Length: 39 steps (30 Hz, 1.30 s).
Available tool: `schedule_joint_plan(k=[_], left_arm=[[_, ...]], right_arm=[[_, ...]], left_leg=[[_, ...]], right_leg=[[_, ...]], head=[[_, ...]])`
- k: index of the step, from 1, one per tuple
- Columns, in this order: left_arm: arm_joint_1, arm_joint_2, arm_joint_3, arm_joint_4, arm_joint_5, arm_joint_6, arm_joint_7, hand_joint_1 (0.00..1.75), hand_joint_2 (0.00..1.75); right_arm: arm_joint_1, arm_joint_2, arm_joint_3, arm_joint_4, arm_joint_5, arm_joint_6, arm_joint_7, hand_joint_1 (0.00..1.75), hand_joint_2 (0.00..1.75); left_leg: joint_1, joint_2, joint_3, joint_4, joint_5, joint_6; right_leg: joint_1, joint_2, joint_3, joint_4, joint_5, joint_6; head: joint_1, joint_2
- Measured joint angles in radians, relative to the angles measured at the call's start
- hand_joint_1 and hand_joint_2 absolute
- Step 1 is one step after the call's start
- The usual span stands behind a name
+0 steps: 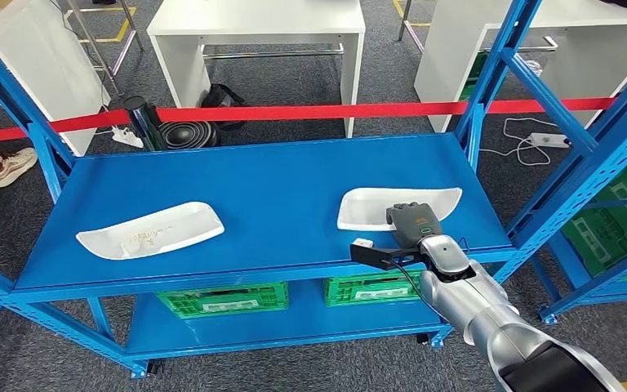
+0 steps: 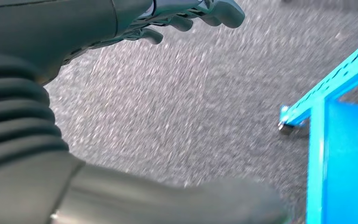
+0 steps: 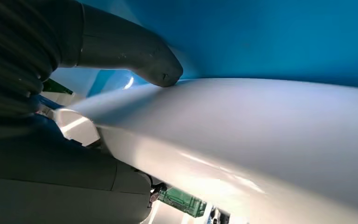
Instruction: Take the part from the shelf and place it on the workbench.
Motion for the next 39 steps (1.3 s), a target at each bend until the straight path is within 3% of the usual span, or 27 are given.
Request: schedule_joint_plan(k=[7,14,26,33,39], left_arm=[[-0.009,0.006,0.003,-0.008,-0.002,0.041,-0.061,0.00,1.75],[-0.010,0.009,0.003,-0.008,-0.004,-0.005,-0.082,0.00,1.75],[-0.009,0.010,0.015,-0.006,-0.002,0.040,-0.021,0.00,1.75],[-0.009,0.000,0.021,-0.005,-0.002,0.050,0.015,0.00,1.75],[-0.012,-0.003,0.022,-0.005,-0.017,0.054,0.035,0.00,1.75]], right_arm=[[0.000,-0.005,-0.007,0.000,-0.007,-0.015,-0.012,1.75,1.75],[0.002,-0.009,-0.016,0.000,-0.011,-0.034,-0.012,1.75,1.75],[-0.054,-0.006,-0.024,-0.009,-0.018,-0.058,-0.035,1.75,1.75],[-0.167,0.041,-0.042,-0.067,-0.052,-0.141,-0.083,1.75,1.75],[-0.222,0.098,-0.044,-0.167,-0.035,-0.182,-0.074,1.75,1.75]], left_leg=[[0.000,0.000,0.000,0.000,0.000,0.000],[0.000,0.000,0.000,0.000,0.000,0.000],[0.000,0.000,-0.004,0.000,0.001,0.000],[0.000,0.000,-0.006,0.000,0.002,-0.001],[0.001,0.000,-0.006,0.000,0.002,-0.002]], right_leg=[[0.000,0.000,0.001,0.000,0.000,0.000],[-0.001,0.000,0.000,0.000,0.000,0.000],[-0.001,0.000,-0.002,0.001,0.001,0.000],[0.000,0.000,-0.006,0.002,0.002,0.000],[0.000,0.000,-0.007,0.003,0.001,-0.001]], head=[[0.000,0.000],[0.000,0.000],[0.000,0.000],[0.000,0.000],[0.000,0.000]])
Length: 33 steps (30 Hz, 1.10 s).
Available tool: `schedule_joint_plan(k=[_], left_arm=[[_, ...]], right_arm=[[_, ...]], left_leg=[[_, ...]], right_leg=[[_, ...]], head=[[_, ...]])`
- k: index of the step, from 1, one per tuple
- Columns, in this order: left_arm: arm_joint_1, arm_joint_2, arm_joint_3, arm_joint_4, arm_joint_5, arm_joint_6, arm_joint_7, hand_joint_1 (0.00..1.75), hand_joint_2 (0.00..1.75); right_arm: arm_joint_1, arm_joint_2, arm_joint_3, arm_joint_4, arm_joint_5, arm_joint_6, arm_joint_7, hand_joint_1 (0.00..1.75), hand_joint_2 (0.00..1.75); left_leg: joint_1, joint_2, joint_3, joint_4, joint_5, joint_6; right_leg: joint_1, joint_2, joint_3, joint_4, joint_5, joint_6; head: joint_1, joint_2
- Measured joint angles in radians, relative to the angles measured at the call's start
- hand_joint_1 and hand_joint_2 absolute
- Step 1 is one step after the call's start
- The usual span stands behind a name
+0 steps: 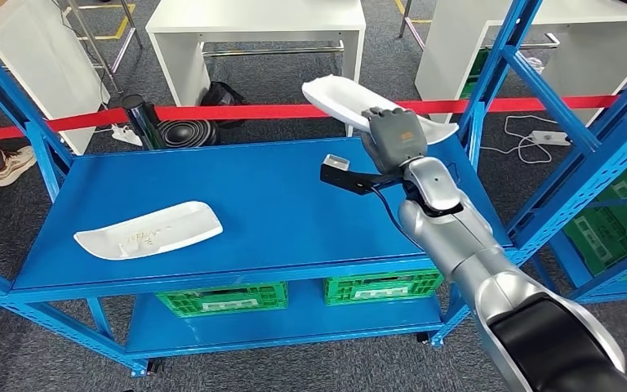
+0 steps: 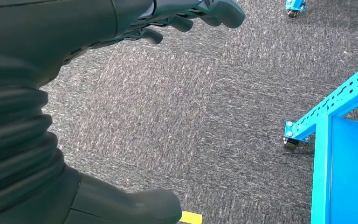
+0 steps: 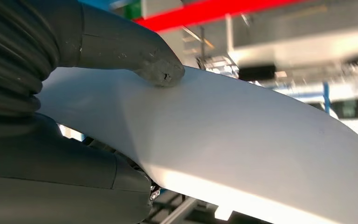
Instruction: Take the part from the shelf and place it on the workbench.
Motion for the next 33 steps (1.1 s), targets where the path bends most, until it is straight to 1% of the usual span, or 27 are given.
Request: schedule_joint_plan(k=[8,14,17,22,24,25,26,27,28,30,31,32,33], left_arm=[[-0.010,0.000,0.001,0.000,0.000,0.018,0.058,0.00,1.75],[-0.011,-0.002,0.020,0.001,0.023,0.049,0.104,0.00,1.75],[-0.010,-0.001,0.025,0.002,0.017,0.070,0.122,0.00,1.75],[-0.010,0.000,0.026,0.002,0.003,0.071,0.136,0.00,1.75],[-0.010,0.001,0.026,0.002,-0.002,0.070,0.138,0.00,1.75],[-0.010,0.001,0.026,0.002,-0.004,0.069,0.138,0.00,1.75],[-0.011,0.001,0.026,0.002,-0.005,0.069,0.138,0.00,1.75],[-0.011,0.001,0.026,0.002,-0.007,0.069,0.138,0.00,1.75],[-0.012,0.001,0.026,0.001,-0.009,0.069,0.138,0.00,1.75],[-0.012,0.003,0.026,0.001,-0.012,0.069,0.137,0.00,1.75],[-0.011,0.003,0.026,0.001,-0.012,0.069,0.137,0.00,1.75],[-0.011,0.004,0.026,0.002,-0.012,0.069,0.137,0.00,1.75],[-0.011,0.004,0.026,0.002,-0.012,0.068,0.137,0.00,1.75]], right_arm=[[0.005,0.087,0.005,-0.200,0.017,-0.033,0.010,1.75,1.75],[0.034,0.141,0.029,-0.341,0.034,-0.012,0.063,1.75,1.75],[0.056,0.149,0.039,-0.387,0.035,-0.002,0.081,1.75,1.75],[0.108,0.149,0.045,-0.441,0.024,-0.004,0.114,1.75,1.75],[0.130,0.147,0.045,-0.461,0.024,-0.010,0.130,1.75,1.75],[0.139,0.145,0.044,-0.471,0.024,-0.014,0.137,1.75,1.75],[0.146,0.143,0.043,-0.480,0.025,-0.017,0.142,1.75,1.75],[0.154,0.140,0.041,-0.489,0.026,-0.021,0.147,1.75,1.75],[0.163,0.137,0.038,-0.498,0.027,-0.025,0.151,1.75,1.75],[0.186,0.128,0.031,-0.514,0.032,-0.033,0.156,1.75,1.75],[0.199,0.123,0.027,-0.520,0.034,-0.036,0.156,1.75,1.75],[0.212,0.119,0.024,-0.527,0.036,-0.038,0.156,1.75,1.75],[0.222,0.116,0.022,-0.533,0.037,-0.040,0.156,1.75,1.75]], left_leg=[[0.000,0.000,-0.001,0.000,0.000,-0.001],[0.000,0.000,-0.001,0.000,0.000,-0.001],[-0.002,-0.001,-0.002,0.002,0.000,0.000],[-0.006,-0.001,-0.005,0.007,-0.003,0.004],[-0.007,-0.001,-0.005,0.007,-0.001,0.010],[-0.005,0.001,-0.005,0.004,0.004,0.014],[-0.003,0.003,-0.005,0.000,0.010,0.019],[0.000,0.005,-0.006,-0.004,0.016,0.024],[0.002,0.007,-0.008,-0.006,0.020,0.028],[0.002,0.008,-0.016,-0.005,0.024,0.030],[0.002,0.008,-0.021,-0.003,0.025,0.030],[0.002,0.009,-0.026,0.000,0.026,0.028],[0.003,0.008,-0.031,0.005,0.027,0.027]], right_leg=[[0.000,0.000,-0.001,0.001,0.000,-0.001],[-0.001,0.000,-0.002,0.000,0.000,0.000],[-0.004,-0.001,-0.002,0.000,0.000,0.000],[-0.007,-0.001,-0.002,0.000,0.002,0.005],[-0.009,-0.001,-0.002,-0.002,0.004,0.010],[-0.009,0.000,-0.002,-0.001,0.004,0.013],[-0.009,0.000,-0.006,0.007,-0.004,0.017],[-0.009,0.000,-0.017,0.033,-0.026,0.020],[-0.010,0.000,-0.036,0.080,-0.059,0.022],[-0.011,-0.001,-0.092,0.218,-0.132,0.026],[-0.012,-0.001,-0.113,0.271,-0.150,0.027],[-0.013,-0.001,-0.118,0.293,-0.150,0.028],[-0.015,-0.001,-0.103,0.270,-0.131,0.027]], head=[[0.000,0.000],[0.000,0.000],[0.000,0.000],[0.000,0.000],[0.000,0.000],[0.000,0.000],[0.000,0.000],[0.002,0.000],[0.004,0.000],[0.008,0.000],[0.008,0.000],[0.009,0.000],[0.009,0.000]])
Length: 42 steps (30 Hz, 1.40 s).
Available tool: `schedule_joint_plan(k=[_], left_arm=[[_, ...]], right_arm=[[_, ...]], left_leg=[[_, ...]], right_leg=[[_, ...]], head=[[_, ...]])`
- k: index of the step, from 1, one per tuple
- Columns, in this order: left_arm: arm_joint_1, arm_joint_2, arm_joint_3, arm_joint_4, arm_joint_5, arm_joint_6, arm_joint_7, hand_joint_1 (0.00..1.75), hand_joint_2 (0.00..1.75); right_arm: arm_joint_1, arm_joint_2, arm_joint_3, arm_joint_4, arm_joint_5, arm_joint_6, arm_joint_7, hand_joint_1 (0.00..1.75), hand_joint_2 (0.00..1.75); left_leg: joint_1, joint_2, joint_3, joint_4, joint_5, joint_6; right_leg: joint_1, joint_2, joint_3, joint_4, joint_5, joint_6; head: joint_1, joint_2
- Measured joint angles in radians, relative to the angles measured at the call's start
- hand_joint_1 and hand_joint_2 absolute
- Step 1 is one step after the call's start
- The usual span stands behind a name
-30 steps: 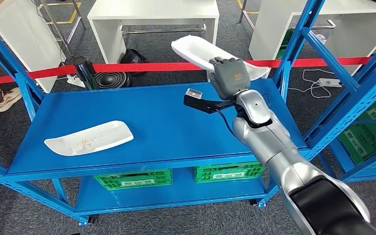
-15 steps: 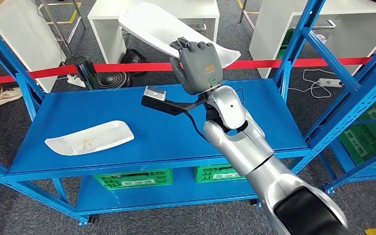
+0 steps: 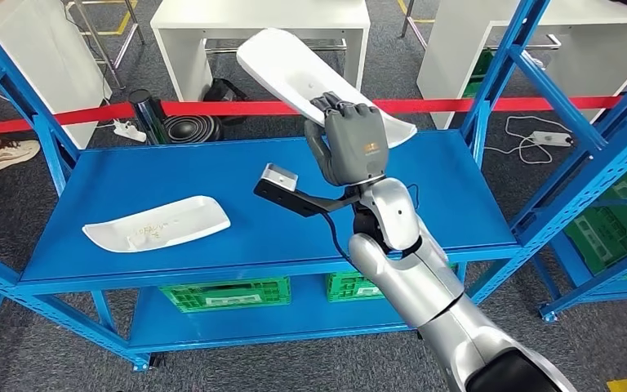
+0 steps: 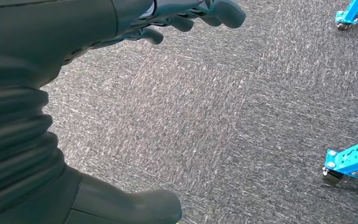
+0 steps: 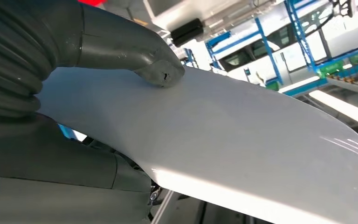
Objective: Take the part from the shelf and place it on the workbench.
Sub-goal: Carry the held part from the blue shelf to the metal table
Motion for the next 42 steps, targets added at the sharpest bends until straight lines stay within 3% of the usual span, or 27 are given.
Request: schedule_joint_plan(k=[3,4,8,10,12,13,14,15,16,17,19,20,22,24,26,28,29,30,31,33,35,36,38,39,40,42], left_arm=[[0.000,0.001,0.000,0.000,0.003,-0.002,-0.001,0.00,1.75],[0.000,0.003,0.000,0.000,0.005,-0.002,-0.001,0.00,1.75],[0.005,0.007,0.004,0.000,0.014,-0.002,-0.006,0.00,1.75],[0.008,0.009,0.006,0.000,0.014,-0.002,-0.009,0.00,1.75],[0.009,0.011,0.007,0.000,0.014,-0.002,-0.010,0.00,1.75],[0.010,0.011,0.007,0.000,0.014,-0.002,-0.011,0.00,1.75],[0.010,0.012,0.007,0.000,0.014,-0.002,-0.011,0.00,1.75],[0.010,0.013,0.008,0.000,0.014,-0.002,-0.011,0.00,1.75],[0.010,0.013,0.008,0.000,0.014,-0.002,-0.012,0.00,1.75],[0.010,0.014,0.008,0.000,0.014,-0.002,-0.012,0.00,1.75],[0.007,0.014,0.009,-0.001,0.013,-0.002,-0.014,0.00,1.75],[0.007,0.014,0.010,-0.001,0.013,-0.002,-0.014,0.00,1.75],[0.007,0.014,0.012,-0.001,0.014,-0.002,-0.016,0.00,1.75],[0.008,0.012,0.014,-0.001,0.014,-0.002,-0.018,0.00,1.75],[0.008,0.011,0.015,-0.001,0.013,-0.003,-0.019,0.00,1.75],[0.008,0.011,0.015,-0.002,0.012,-0.005,-0.019,0.00,1.75],[0.008,0.011,0.015,-0.001,0.011,-0.005,-0.019,0.00,1.75],[0.009,0.010,0.015,-0.001,0.009,-0.005,-0.018,0.00,1.75],[0.009,0.009,0.015,-0.001,0.008,-0.005,-0.018,0.00,1.75],[0.008,0.006,0.015,-0.001,0.003,-0.006,-0.016,0.00,1.75],[0.007,0.004,0.015,-0.002,-0.001,-0.007,-0.016,0.00,1.75],[0.007,0.003,0.015,-0.002,-0.002,-0.008,-0.016,0.00,1.75],[0.007,0.002,0.015,-0.001,-0.004,-0.008,-0.016,0.00,1.75],[0.007,0.002,0.015,-0.001,-0.004,-0.008,-0.016,0.00,1.75],[0.008,0.002,0.015,-0.001,-0.004,-0.008,-0.016,0.00,1.75],[0.007,0.003,0.015,-0.001,-0.004,-0.009,-0.016,0.00,1.75]], right_arm=[[0.014,-0.004,-0.003,-0.022,0.002,-0.005,0.000,1.75,1.75],[0.015,-0.004,-0.004,-0.027,0.002,-0.005,0.000,1.75,1.75],[0.018,-0.005,-0.008,-0.033,0.002,-0.006,-0.001,1.75,1.75],[0.018,-0.004,-0.010,-0.033,0.002,-0.006,-0.003,1.75,1.75],[0.018,-0.003,-0.014,-0.033,0.001,-0.006,-0.005,1.75,1.75],[0.019,-0.003,-0.015,-0.033,0.001,-0.007,-0.005,1.75,1.75],[0.019,-0.003,-0.017,-0.033,0.001,-0.007,-0.006,1.75,1.75],[0.019,-0.003,-0.018,-0.033,0.000,-0.008,-0.006,1.75,1.75],[0.019,-0.003,-0.020,-0.033,0.000,-0.008,-0.006,1.75,1.75],[0.018,-0.003,-0.021,-0.033,0.000,-0.010,-0.006,1.75,1.75],[0.015,-0.003,-0.024,-0.032,0.001,-0.016,-0.003,1.75,1.75],[0.014,-0.002,-0.026,-0.032,0.003,-0.022,0.001,1.75,1.75],[0.011,-0.002,-0.032,-0.032,0.008,-0.036,0.014,1.75,1.75],[0.008,-0.003,-0.041,-0.031,0.011,-0.048,0.027,1.75,1.75],[0.006,-0.004,-0.052,-0.030,0.012,-0.057,0.033,1.75,1.75],[0.007,-0.005,-0.061,-0.030,0.013,-0.063,0.035,1.75,1.75],[0.008,-0.006,-0.066,-0.030,0.014,-0.066,0.035,1.75,1.75],[0.010,-0.007,-0.070,-0.030,0.016,-0.068,0.037,1.75,1.75],[0.012,-0.008,-0.074,-0.030,0.018,-0.070,0.039,1.75,1.75],[0.013,-0.009,-0.078,-0.031,0.022,-0.075,0.043,1.75,1.75],[0.014,-0.010,-0.084,-0.034,0.026,-0.083,0.044,1.75,1.75],[0.014,-0.011,-0.088,-0.035,0.028,-0.087,0.043,1.75,1.75],[0.014,-0.012,-0.094,-0.036,0.030,-0.096,0.039,1.75,1.75],[0.014,-0.012,-0.095,-0.036,0.030,-0.100,0.035,1.75,1.75],[0.014,-0.013,-0.095,-0.036,0.030,-0.103,0.032,1.75,1.75],[0.014,-0.012,-0.097,-0.036,0.030,-0.112,0.028,1.75,1.75]], left_leg=[[0.001,0.000,-0.017,0.016,0.002,-0.012],[0.000,0.000,-0.022,0.019,0.004,-0.018],[0.002,-0.003,-0.035,0.023,0.010,-0.050],[0.005,-0.004,-0.058,0.078,-0.044,-0.061],[0.006,-0.005,-0.096,0.199,-0.131,-0.069],[0.007,-0.005,-0.110,0.256,-0.160,-0.072],[0.007,-0.005,-0.111,0.288,-0.169,-0.073],[0.007,-0.005,-0.094,0.285,-0.159,-0.072],[0.007,-0.005,-0.062,0.249,-0.136,-0.070],[0.007,-0.005,-0.012,0.180,-0.111,-0.067],[0.003,-0.007,0.077,0.048,-0.093,-0.058],[0.000,-0.008,0.099,0.008,-0.095,-0.053],[-0.003,-0.010,0.092,-0.002,-0.089,-0.040],[0.001,-0.006,0.078,-0.005,-0.070,-0.023],[0.004,-0.001,0.056,-0.007,-0.045,-0.010],[0.003,0.000,0.025,-0.005,-0.021,-0.005],[0.003,0.001,0.009,-0.003,-0.010,-0.005],[0.002,0.001,-0.007,0.000,0.000,-0.006],[0.002,0.001,-0.023,0.004,0.009,-0.007],[0.001,0.001,-0.049,0.013,0.025,-0.012],[0.000,0.001,-0.062,0.018,0.039,-0.022],[0.001,0.002,-0.065,0.017,0.047,-0.029],[0.002,0.001,-0.067,0.012,0.060,-0.043],[0.003,0.000,-0.073,0.016,0.052,-0.049],[0.003,-0.001,-0.082,0.033,0.027,-0.054],[0.005,-0.002,-0.108,0.122,-0.067,-0.062]], right_leg=[[-0.001,-0.001,0.102,-0.183,0.070,-0.007],[0.002,0.000,0.118,-0.218,0.078,-0.012],[0.004,0.003,0.110,-0.240,0.093,-0.042],[0.001,0.001,0.098,-0.247,0.110,-0.056],[0.002,0.000,0.080,-0.247,0.125,-0.063],[0.003,0.000,0.070,-0.247,0.133,-0.064],[0.004,0.000,0.059,-0.246,0.141,-0.064],[0.005,0.000,0.048,-0.246,0.150,-0.063],[0.005,0.000,0.038,-0.246,0.159,-0.061],[0.005,0.000,0.029,-0.245,0.168,-0.058],[0.007,0.000,0.019,-0.245,0.183,-0.049],[0.008,0.000,0.016,-0.246,0.191,-0.043],[0.008,-0.001,0.016,-0.253,0.208,-0.030],[0.007,-0.001,0.006,-0.245,0.196,-0.018],[0.005,0.000,-0.022,-0.171,0.111,-0.010],[0.004,0.000,-0.054,-0.042,0.020,-0.005],[0.005,0.000,-0.058,0.008,0.005,-0.004],[0.005,0.000,-0.049,0.030,0.013,-0.005],[0.005,0.000,-0.022,0.016,0.034,-0.007],[0.008,-0.001,0.075,-0.101,0.065,-0.018],[0.014,-0.001,0.154,-0.216,0.056,-0.028],[0.018,0.000,0.168,-0.243,0.048,-0.033],[0.018,0.000,0.162,-0.255,0.061,-0.044],[0.016,-0.001,0.156,-0.259,0.072,-0.051],[0.013,-0.002,0.148,-0.264,0.084,-0.058],[0.009,-0.003,0.124,-0.267,0.109,-0.065]], head=[[0.001,0.000],[0.001,0.000],[-0.001,0.000],[-0.008,0.000],[-0.015,0.000],[-0.016,0.000],[-0.017,0.000],[-0.017,0.000],[-0.018,0.000],[-0.018,0.000],[-0.018,0.000],[-0.019,0.000],[-0.018,0.000],[-0.016,0.000],[-0.012,0.000],[-0.006,0.000],[-0.005,0.000],[-0.004,0.000],[-0.003,0.000],[-0.002,0.000],[-0.003,0.000],[-0.003,0.000],[-0.002,0.000],[-0.003,0.000],[-0.005,0.000],[-0.012,0.000]])
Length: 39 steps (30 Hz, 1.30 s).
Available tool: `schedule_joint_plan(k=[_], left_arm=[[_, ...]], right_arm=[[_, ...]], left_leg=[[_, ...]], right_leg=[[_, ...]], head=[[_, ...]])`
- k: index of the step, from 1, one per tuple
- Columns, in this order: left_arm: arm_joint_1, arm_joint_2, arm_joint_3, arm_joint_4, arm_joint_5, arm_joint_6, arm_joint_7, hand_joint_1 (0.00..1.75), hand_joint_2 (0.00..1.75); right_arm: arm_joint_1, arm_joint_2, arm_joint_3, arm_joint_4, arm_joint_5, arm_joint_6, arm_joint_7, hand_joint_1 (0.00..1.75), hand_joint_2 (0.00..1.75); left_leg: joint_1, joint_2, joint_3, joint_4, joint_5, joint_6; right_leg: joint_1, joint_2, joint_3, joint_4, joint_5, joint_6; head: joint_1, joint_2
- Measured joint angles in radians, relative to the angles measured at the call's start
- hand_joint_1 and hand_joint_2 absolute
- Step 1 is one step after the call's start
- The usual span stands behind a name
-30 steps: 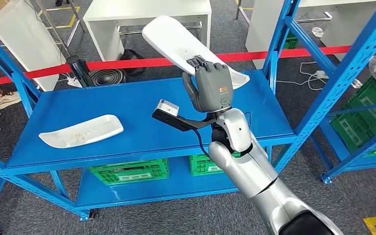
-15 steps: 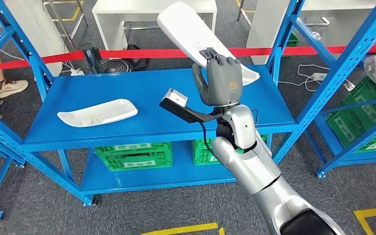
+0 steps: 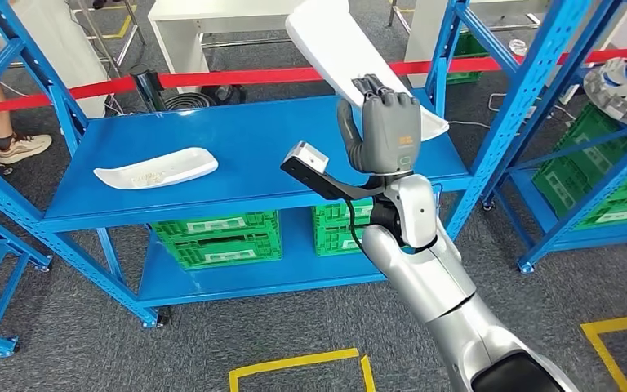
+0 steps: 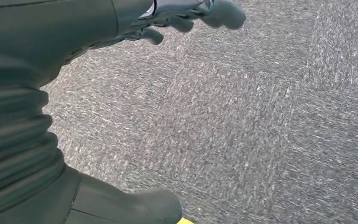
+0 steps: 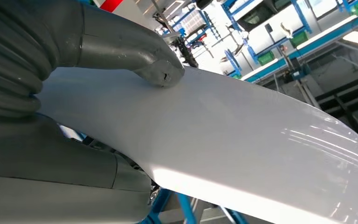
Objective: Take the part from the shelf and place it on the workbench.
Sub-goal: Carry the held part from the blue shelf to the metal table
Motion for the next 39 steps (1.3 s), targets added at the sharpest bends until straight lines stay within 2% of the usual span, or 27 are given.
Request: schedule_joint_plan(k=[1,2,3,4,6,8,10,12,13,14,16,17,18,19,21,23,24,25,27,29,31,32,33,35,36,37,39], left_arm=[[-0.001,0.000,0.000,0.000,0.000,0.000,0.000,0.00,1.75],[-0.001,0.001,0.000,0.000,0.001,0.000,0.000,0.00,1.75],[-0.001,0.001,0.000,0.000,0.001,0.000,0.000,0.00,1.75],[-0.001,0.002,0.000,0.000,0.002,0.000,0.000,0.00,1.75],[-0.003,0.002,0.000,0.000,0.002,0.000,0.000,0.00,1.75],[-0.006,0.002,0.000,-0.001,0.002,0.000,-0.002,0.00,1.75],[-0.009,0.001,0.000,-0.001,0.002,-0.001,-0.004,0.00,1.75],[-0.008,-0.001,0.000,-0.001,0.001,-0.002,-0.004,0.00,1.75],[-0.008,-0.001,0.000,-0.001,0.000,-0.003,-0.003,0.00,1.75],[-0.009,-0.002,0.000,-0.001,-0.001,-0.004,-0.003,0.00,1.75],[-0.010,-0.002,0.000,-0.001,-0.003,-0.007,-0.003,0.00,1.75],[-0.010,-0.002,0.000,-0.001,-0.003,-0.008,-0.003,0.00,1.75],[-0.010,-0.003,0.000,-0.001,-0.003,-0.008,-0.003,0.00,1.75],[-0.010,-0.003,0.000,-0.001,-0.003,-0.009,-0.003,0.00,1.75],[-0.010,-0.003,0.000,-0.001,-0.003,-0.010,-0.003,0.00,1.75],[-0.011,-0.005,0.000,-0.002,-0.003,-0.011,-0.004,0.00,1.75],[-0.011,-0.005,0.001,-0.002,-0.003,-0.012,-0.004,0.00,1.75],[-0.011,-0.006,0.001,-0.002,-0.003,-0.012,-0.004,0.00,1.75],[-0.010,-0.005,0.001,-0.002,-0.003,-0.012,-0.004,0.00,1.75],[-0.008,-0.005,0.001,-0.001,-0.003,-0.012,-0.004,0.00,1.75],[-0.009,-0.005,0.001,-0.001,-0.003,-0.012,-0.004,0.00,1.75],[-0.009,-0.005,0.001,-0.001,-0.004,-0.013,-0.004,0.00,1.75],[-0.009,-0.005,0.001,-0.001,-0.004,-0.013,-0.004,0.00,1.75],[-0.009,-0.004,0.001,-0.001,-0.006,-0.016,-0.006,0.00,1.75],[-0.010,-0.004,0.001,-0.002,-0.007,-0.022,-0.010,0.00,1.75],[-0.010,-0.003,0.001,-0.003,-0.010,-0.037,-0.018,0.00,1.75],[-0.011,0.000,0.001,-0.006,-0.015,-0.074,-0.041,0.00,1.75]], right_arm=[[0.000,0.000,-0.002,0.000,0.000,-0.004,-0.001,1.75,1.75],[0.001,0.000,-0.004,0.000,0.000,-0.008,-0.002,1.75,1.75],[0.002,0.000,-0.006,0.000,0.000,-0.010,-0.002,1.75,1.75],[0.003,0.000,-0.008,0.000,0.000,-0.013,-0.003,1.75,1.75],[0.005,0.000,-0.012,0.000,0.000,-0.018,-0.003,1.75,1.75],[0.005,-0.001,-0.020,-0.002,0.000,-0.023,-0.002,1.75,1.75],[0.006,-0.001,-0.027,-0.004,0.003,-0.028,-0.001,1.75,1.75],[0.010,-0.002,-0.032,-0.005,0.007,-0.032,0.000,1.75,1.75],[0.013,-0.003,-0.035,-0.006,0.008,-0.033,0.000,1.75,1.75],[0.016,-0.005,-0.039,-0.006,0.008,-0.034,0.001,1.75,1.75],[0.020,-0.008,-0.047,-0.006,0.009,-0.034,0.002,1.75,1.75],[0.022,-0.008,-0.051,-0.006,0.009,-0.034,0.002,1.75,1.75],[0.025,-0.009,-0.053,-0.006,0.009,-0.034,0.003,1.75,1.75],[0.028,-0.010,-0.054,-0.006,0.009,-0.034,0.003,1.75,1.75],[0.031,-0.011,-0.057,-0.007,0.009,-0.034,0.003,1.75,1.75],[0.030,-0.010,-0.061,-0.012,0.010,-0.034,0.003,1.75,1.75],[0.030,-0.010,-0.063,-0.014,0.010,-0.035,0.003,1.75,1.75],[0.030,-0.010,-0.065,-0.016,0.011,-0.035,0.003,1.75,1.75],[0.031,-0.010,-0.067,-0.017,0.011,-0.035,0.003,1.75,1.75],[0.031,-0.010,-0.068,-0.017,0.011,-0.035,0.003,1.75,1.75],[0.032,-0.009,-0.069,-0.017,0.011,-0.034,0.003,1.75,1.75],[0.033,-0.009,-0.070,-0.017,0.011,-0.033,0.003,1.75,1.75],[0.035,-0.009,-0.071,-0.017,0.011,-0.032,0.003,1.75,1.75],[0.039,-0.009,-0.073,-0.017,0.012,-0.032,0.003,1.75,1.75],[0.040,-0.009,-0.074,-0.017,0.012,-0.032,0.003,1.75,1.75],[0.040,-0.009,-0.076,-0.017,0.013,-0.033,0.004,1.75,1.75],[0.040,-0.010,-0.082,-0.018,0.015,-0.036,0.004,1.75,1.75]], left_leg=[[0.001,0.000,-0.011,0.061,-0.043,-0.004],[0.002,0.000,-0.017,0.114,-0.066,-0.007],[0.002,0.000,-0.013,0.147,-0.066,-0.009],[0.003,0.000,0.003,0.153,-0.045,-0.010],[0.004,0.000,0.080,0.075,0.003,-0.009],[0.001,-0.003,0.173,-0.055,-0.010,-0.001],[-0.006,-0.006,0.205,-0.118,-0.032,0.015],[-0.005,-0.003,0.191,-0.122,-0.016,0.034],[-0.004,-0.001,0.184,-0.123,-0.005,0.044],[-0.002,0.002,0.174,-0.124,0.008,0.052],[-0.002,0.004,0.146,-0.123,0.033,0.060],[-0.002,0.005,0.128,-0.122,0.047,0.060],[-0.003,0.005,0.110,-0.120,0.059,0.060],[-0.003,0.006,0.092,-0.117,0.072,0.059],[-0.003,0.006,0.059,-0.109,0.092,0.054],[-0.005,0.006,0.037,-0.101,0.109,0.045],[-0.006,0.005,0.032,-0.099,0.117,0.039],[-0.006,0.005,0.030,-0.101,0.126,0.032],[-0.003,0.004,0.027,-0.105,0.137,0.018],[0.000,0.002,0.011,-0.072,0.087,0.005],[0.002,0.000,-0.015,0.031,-0.014,-0.006],[0.003,0.000,-0.026,0.094,-0.051,-0.010],[0.003,0.000,-0.028,0.142,-0.063,-0.012],[0.003,0.000,0.007,0.158,-0.028,-0.012],[0.003,0.000,0.049,0.116,-0.002,-0.010],[0.002,0.000,0.106,0.048,0.002,-0.005],[-0.003,-0.001,0.197,-0.084,-0.025,0.009]], right_leg=[[0.000,0.000,-0.015,0.000,0.012,-0.001],[0.000,0.000,-0.031,0.001,0.024,0.000],[0.000,0.000,-0.047,0.002,0.036,0.001],[-0.001,0.000,-0.064,0.004,0.047,0.003],[-0.001,0.000,-0.096,0.011,0.070,0.010],[0.000,0.000,-0.117,0.017,0.089,0.021],[0.001,-0.001,-0.123,0.013,0.110,0.033],[-0.001,-0.001,-0.126,0.010,0.116,0.046],[-0.002,-0.001,-0.133,0.024,0.095,0.052],[-0.003,0.000,-0.145,0.056,0.053,0.056],[-0.004,0.000,-0.178,0.175,-0.054,0.062],[-0.004,0.000,-0.190,0.240,-0.087,0.064],[-0.004,0.000,-0.191,0.287,-0.094,0.065],[-0.004,0.000,-0.177,0.302,-0.078,0.065],[-0.004,0.000,-0.097,0.234,-0.032,0.059],[0.000,0.000,0.008,0.096,-0.044,0.050],[0.002,0.000,0.040,0.047,-0.060,0.045],[0.006,0.001,0.052,0.021,-0.071,0.040],[0.006,-0.001,0.043,0.011,-0.056,0.028],[0.002,-0.004,0.024,0.005,-0.030,0.013],[0.000,-0.004,-0.002,0.004,-0.005,0.006],[0.000,-0.004,-0.018,0.005,0.008,0.006],[0.000,-0.004,-0.035,0.005,0.022,0.006],[0.000,-0.004,-0.071,0.008,0.047,0.010],[0.000,-0.004,-0.087,0.009,0.058,0.013],[0.001,-0.004,-0.100,0.011,0.068,0.017],[0.002,-0.005,-0.113,0.014,0.084,0.027]], head=[[-0.003,0.000],[-0.005,0.000],[-0.006,0.000],[-0.007,0.000],[-0.007,0.000],[-0.008,0.000],[-0.007,0.000],[-0.006,0.000],[-0.004,0.000],[-0.003,0.000],[0.002,0.000],[0.004,0.000],[0.005,0.000],[0.006,0.000],[0.008,0.000],[0.008,0.000],[0.009,0.000],[0.009,0.000],[0.009,0.000],[0.005,0.000],[-0.002,0.000],[-0.004,0.000],[-0.005,0.000],[-0.006,0.000],[-0.007,0.000],[-0.007,0.000],[-0.006,0.000]])
